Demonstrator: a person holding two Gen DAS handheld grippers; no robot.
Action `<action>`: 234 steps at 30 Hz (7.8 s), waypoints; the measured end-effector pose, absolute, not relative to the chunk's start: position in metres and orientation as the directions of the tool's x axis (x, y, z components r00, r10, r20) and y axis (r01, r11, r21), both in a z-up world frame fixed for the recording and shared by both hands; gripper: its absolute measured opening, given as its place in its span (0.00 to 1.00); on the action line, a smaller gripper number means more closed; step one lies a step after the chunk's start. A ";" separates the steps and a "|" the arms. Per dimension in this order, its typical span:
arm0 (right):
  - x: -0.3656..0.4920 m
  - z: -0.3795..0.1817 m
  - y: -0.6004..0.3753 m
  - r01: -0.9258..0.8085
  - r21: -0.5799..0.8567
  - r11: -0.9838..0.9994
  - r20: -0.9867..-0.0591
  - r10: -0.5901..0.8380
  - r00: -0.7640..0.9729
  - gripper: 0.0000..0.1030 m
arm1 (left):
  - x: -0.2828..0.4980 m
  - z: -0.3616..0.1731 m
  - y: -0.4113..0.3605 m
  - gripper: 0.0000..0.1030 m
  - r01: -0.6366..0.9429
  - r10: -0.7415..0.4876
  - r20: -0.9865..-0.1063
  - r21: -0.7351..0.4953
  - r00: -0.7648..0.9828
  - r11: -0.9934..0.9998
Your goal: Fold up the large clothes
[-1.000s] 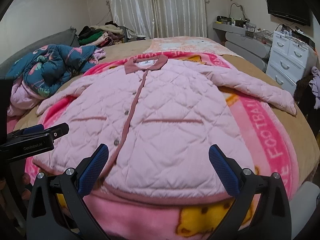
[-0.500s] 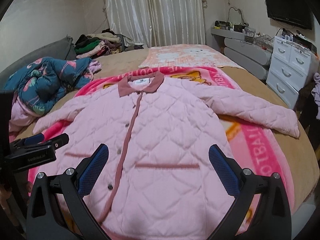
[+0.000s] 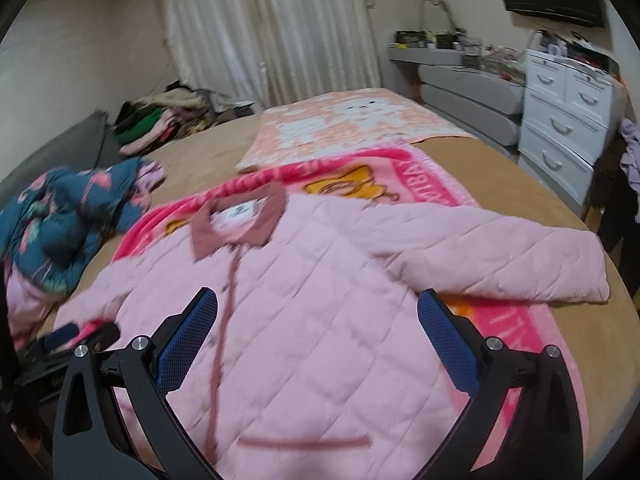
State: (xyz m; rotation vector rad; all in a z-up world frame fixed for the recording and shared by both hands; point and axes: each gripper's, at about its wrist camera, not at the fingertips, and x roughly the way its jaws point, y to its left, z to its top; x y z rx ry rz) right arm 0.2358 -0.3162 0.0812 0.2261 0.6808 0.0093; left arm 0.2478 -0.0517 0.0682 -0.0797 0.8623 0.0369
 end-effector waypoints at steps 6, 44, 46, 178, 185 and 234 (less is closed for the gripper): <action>0.267 0.060 -0.364 0.168 0.219 0.961 -0.641 0.012 0.767 0.96 | 0.285 0.053 -0.075 0.91 -0.051 -0.007 -0.774 -0.051 0.633 0.997; 0.258 -0.125 -0.674 0.814 0.497 0.299 -0.802 -0.200 0.563 0.71 | 0.399 -0.029 -0.216 0.91 0.116 -0.057 -0.846 0.006 0.530 0.993; 0.258 -0.125 -0.679 0.797 0.532 0.285 -0.778 -0.207 0.593 0.66 | 0.401 -0.032 -0.214 0.91 0.112 -0.053 -0.849 0.007 0.525 0.994; 0.234 -0.012 -0.283 -0.004 0.278 0.961 -0.601 0.177 0.780 0.84 | 0.351 0.057 0.060 0.09 0.058 -0.369 -0.699 -0.425 0.613 0.903; 0.235 -0.011 -0.287 0.001 0.268 0.964 -0.602 0.167 0.781 0.84 | 0.346 0.096 0.071 0.09 0.116 -0.312 -0.625 -0.334 0.715 0.935; 0.332 -0.018 -0.248 -0.032 0.177 0.984 -0.737 0.154 0.658 0.92 | 0.322 -0.006 0.103 0.91 0.011 -0.137 -0.788 -0.163 0.600 0.986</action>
